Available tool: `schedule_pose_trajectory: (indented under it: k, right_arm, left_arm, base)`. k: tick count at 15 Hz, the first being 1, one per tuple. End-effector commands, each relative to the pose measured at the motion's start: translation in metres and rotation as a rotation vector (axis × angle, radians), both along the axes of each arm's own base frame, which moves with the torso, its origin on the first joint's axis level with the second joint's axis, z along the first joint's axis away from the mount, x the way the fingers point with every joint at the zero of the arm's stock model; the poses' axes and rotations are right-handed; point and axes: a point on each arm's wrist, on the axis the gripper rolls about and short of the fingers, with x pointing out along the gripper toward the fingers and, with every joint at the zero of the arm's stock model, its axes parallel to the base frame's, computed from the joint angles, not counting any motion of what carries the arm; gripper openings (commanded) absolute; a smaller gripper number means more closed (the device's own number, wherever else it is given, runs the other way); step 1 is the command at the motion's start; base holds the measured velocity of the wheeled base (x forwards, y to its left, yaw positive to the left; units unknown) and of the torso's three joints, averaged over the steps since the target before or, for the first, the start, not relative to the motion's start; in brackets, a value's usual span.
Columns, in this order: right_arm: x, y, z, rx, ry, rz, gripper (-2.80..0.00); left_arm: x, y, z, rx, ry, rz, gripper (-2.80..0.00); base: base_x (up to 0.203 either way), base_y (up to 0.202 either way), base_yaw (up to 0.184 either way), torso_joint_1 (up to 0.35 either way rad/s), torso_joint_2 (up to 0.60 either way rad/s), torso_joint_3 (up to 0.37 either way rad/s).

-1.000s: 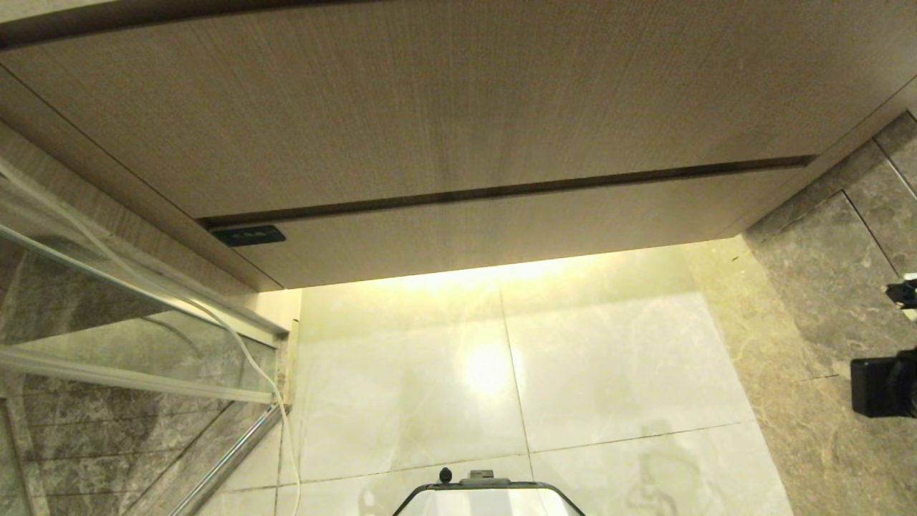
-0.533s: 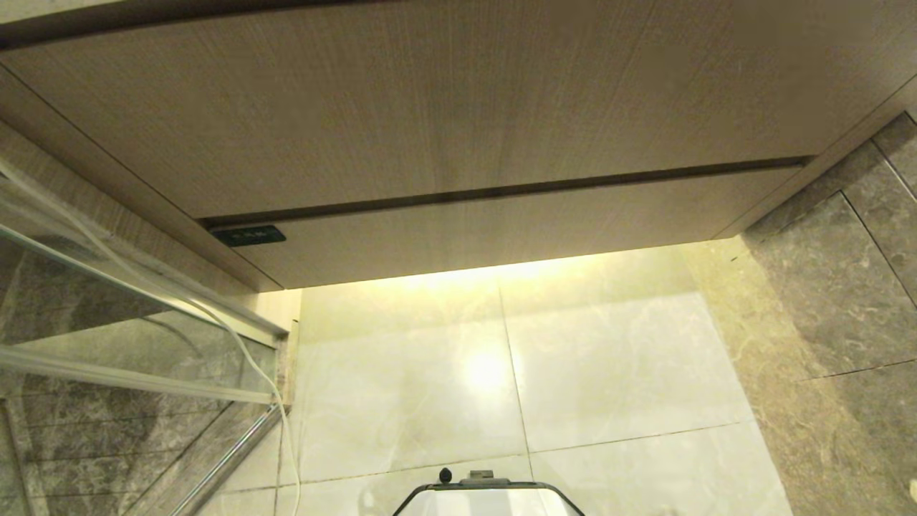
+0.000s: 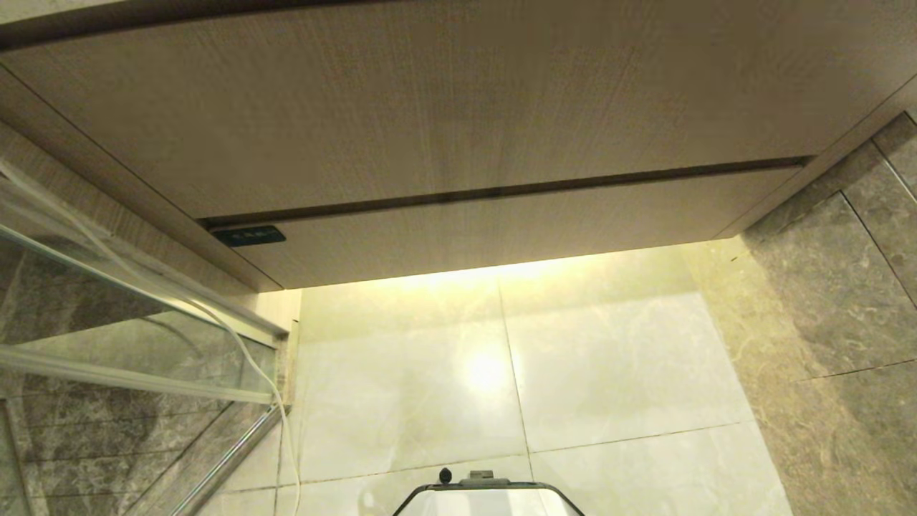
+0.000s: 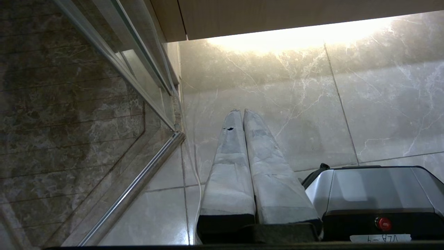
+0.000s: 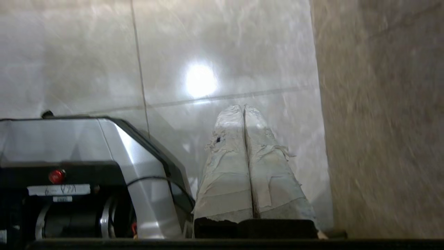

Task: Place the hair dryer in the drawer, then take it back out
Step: Pull open the drawer

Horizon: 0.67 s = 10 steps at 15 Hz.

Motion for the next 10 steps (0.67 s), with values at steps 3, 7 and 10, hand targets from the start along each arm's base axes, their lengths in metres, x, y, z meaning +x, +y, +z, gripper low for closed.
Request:
schedule_pose_trajectory:
  k: [3, 7, 10]
  right_arm:
    - [-0.021, 0.001, -0.003, -0.011, -0.242, 0.059, -2.80]
    - [-0.028, 0.001, -0.010, 0.018, -0.268, 0.060, -2.80]
    - [-0.028, 0.001, -0.010, 0.016, -0.266, 0.059, -2.80]
  left_arm:
    - [0.000, 0.000, 0.000, 0.000, 0.000, 0.000, -2.80]
    - [0.000, 0.000, 0.000, 0.002, 0.000, 0.000, -2.80]
    - [0.000, 0.000, 0.000, 0.002, 0.000, 0.000, -2.80]
  base:
    - [0.000, 0.000, 0.000, 0.000, 0.00, 0.000]
    - [0.000, 0.000, 0.000, 0.000, 0.00, 0.000]
    - [0.000, 0.000, 0.000, 0.000, 0.00, 0.000]
